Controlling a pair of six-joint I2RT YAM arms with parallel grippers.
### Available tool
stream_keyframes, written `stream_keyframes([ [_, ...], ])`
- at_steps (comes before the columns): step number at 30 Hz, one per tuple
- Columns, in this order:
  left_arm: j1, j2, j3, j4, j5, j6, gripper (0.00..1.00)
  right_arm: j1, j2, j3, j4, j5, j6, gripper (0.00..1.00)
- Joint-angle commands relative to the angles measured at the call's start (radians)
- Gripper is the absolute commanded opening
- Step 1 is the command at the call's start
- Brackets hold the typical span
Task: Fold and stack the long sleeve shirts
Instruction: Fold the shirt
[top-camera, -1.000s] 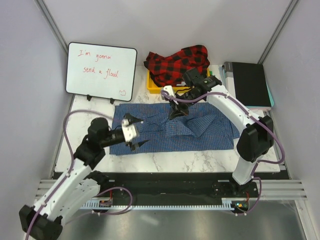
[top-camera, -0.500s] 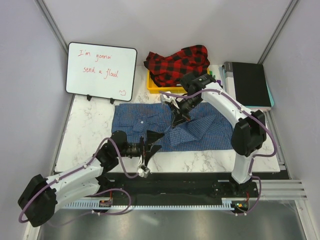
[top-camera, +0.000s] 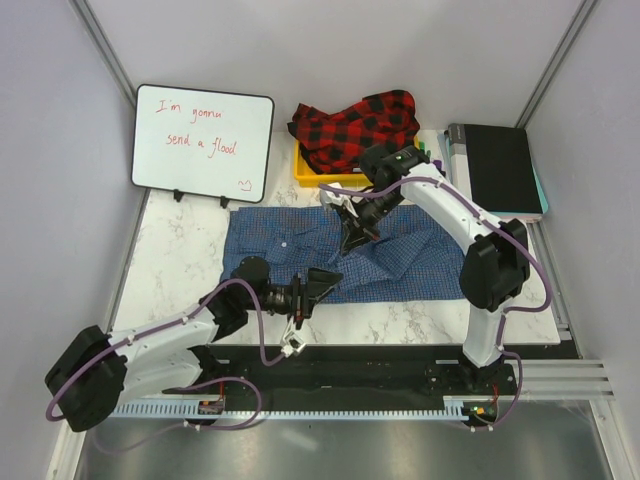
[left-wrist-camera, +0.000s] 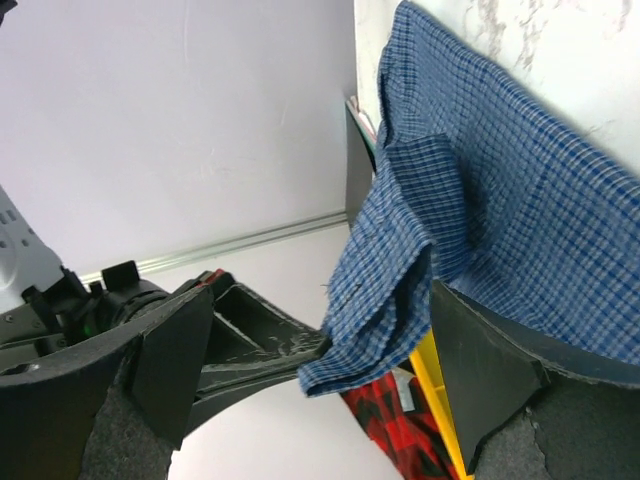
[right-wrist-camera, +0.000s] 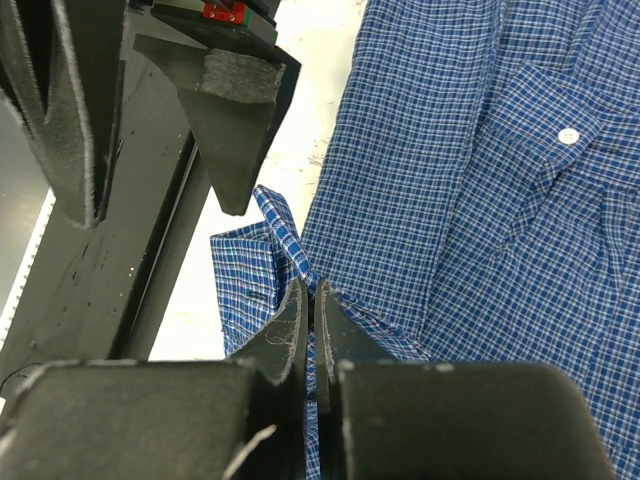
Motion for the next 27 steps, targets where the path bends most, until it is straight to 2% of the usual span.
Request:
stream_keyframes([
  [1,-0.006,0.041,0.057,0.002,0.025,0.129,0.95,0.018,-0.024,-0.018,-0.121,-0.071,-0.057,0.0],
  [6,-0.008,0.085,0.074,-0.013,0.022,0.194,0.93,0.03,-0.023,-0.018,-0.122,-0.071,-0.06,0.0],
  [9,-0.008,0.053,0.112,-0.188,0.014,0.21,0.93,0.031,-0.024,-0.014,-0.122,-0.061,-0.057,0.0],
  [11,-0.006,0.036,0.108,-0.248,0.005,0.23,0.93,0.03,-0.03,-0.015,-0.122,-0.05,-0.058,0.0],
  [17,-0.006,0.067,0.097,-0.192,-0.041,0.235,0.93,0.036,-0.033,-0.028,-0.122,-0.059,-0.058,0.0],
  [20,-0.008,0.12,0.095,-0.065,-0.06,0.234,0.93,0.047,-0.035,-0.035,-0.122,-0.062,-0.055,0.0],
  [23,-0.006,0.174,0.129,-0.011,-0.067,0.227,0.93,0.057,-0.027,-0.031,-0.122,-0.062,-0.055,0.0],
  [26,-0.008,0.196,0.152,0.003,-0.053,0.22,0.89,0.059,-0.015,-0.017,-0.122,-0.062,-0.046,0.0],
  [27,-0.006,0.196,0.155,0.005,-0.043,0.221,0.84,0.059,-0.012,-0.005,-0.124,-0.065,-0.045,0.0],
])
